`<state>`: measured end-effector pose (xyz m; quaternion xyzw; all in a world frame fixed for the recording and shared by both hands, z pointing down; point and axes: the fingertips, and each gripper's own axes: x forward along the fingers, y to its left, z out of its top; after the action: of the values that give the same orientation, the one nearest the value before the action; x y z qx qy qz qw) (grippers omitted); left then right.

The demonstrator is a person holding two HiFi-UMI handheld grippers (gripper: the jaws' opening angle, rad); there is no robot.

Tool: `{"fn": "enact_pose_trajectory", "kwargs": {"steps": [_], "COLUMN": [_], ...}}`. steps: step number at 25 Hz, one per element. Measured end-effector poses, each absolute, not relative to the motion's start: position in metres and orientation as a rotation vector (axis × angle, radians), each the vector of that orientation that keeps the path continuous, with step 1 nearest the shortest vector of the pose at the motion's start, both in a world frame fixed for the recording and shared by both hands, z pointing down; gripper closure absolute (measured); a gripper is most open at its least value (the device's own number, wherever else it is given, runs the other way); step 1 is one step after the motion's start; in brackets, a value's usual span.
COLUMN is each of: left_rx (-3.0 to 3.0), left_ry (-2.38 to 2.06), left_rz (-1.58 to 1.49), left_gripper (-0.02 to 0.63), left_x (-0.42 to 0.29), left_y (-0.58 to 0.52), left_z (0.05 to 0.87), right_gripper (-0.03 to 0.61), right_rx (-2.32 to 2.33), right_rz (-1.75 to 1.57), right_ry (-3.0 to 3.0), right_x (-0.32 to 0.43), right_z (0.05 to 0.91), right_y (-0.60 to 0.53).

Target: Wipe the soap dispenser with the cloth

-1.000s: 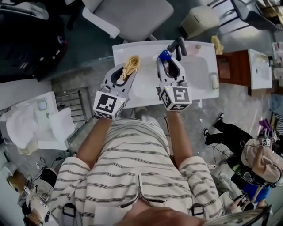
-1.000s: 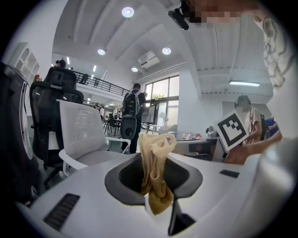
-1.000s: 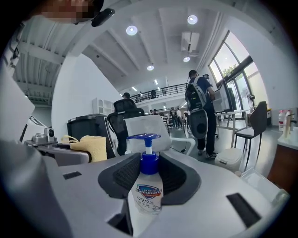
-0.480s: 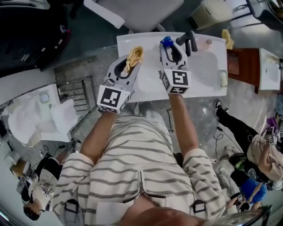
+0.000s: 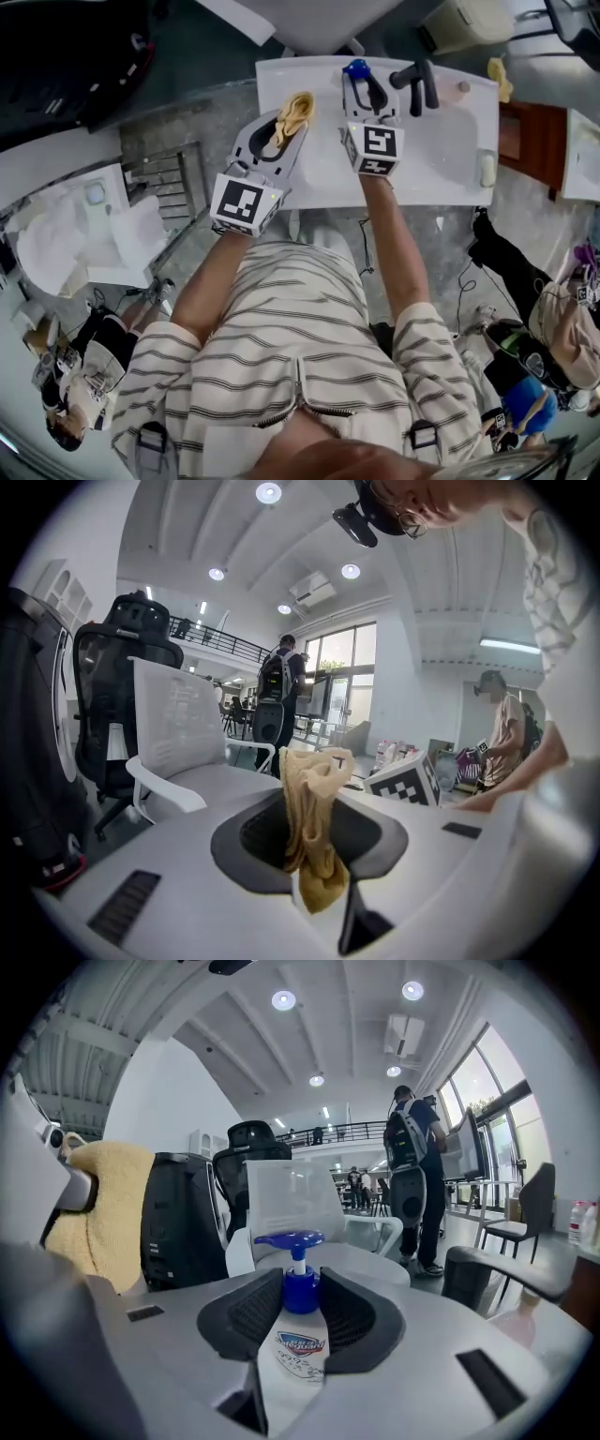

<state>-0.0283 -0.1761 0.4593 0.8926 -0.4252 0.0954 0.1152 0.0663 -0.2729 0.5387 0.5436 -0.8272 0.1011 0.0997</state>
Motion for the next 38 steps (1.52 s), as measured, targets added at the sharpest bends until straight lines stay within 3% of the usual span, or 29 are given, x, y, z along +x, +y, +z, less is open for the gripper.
{"fn": "enact_pose_trajectory", "kwargs": {"steps": [19,23,38], "left_rx": [2.589,2.592,2.6], "left_ry": [-1.17,-1.17,-1.167], "left_rz": [0.258,0.283,0.246], "left_gripper": [0.518,0.518,0.518], "left_x": [-0.027,-0.029,-0.03], "left_y": [-0.171,-0.167,-0.146], "left_z": [0.466,0.472,0.456], "right_gripper": [0.439,0.374,0.348], "right_rx": [1.59,1.552,1.638], "right_rz": [0.374,0.379,0.39], "right_ry": [-2.395,-2.412,-2.443], "right_x": [0.058,0.057,0.067], "right_z": [0.581,0.583,0.535], "right_y": [-0.274,-0.272,-0.238]}}
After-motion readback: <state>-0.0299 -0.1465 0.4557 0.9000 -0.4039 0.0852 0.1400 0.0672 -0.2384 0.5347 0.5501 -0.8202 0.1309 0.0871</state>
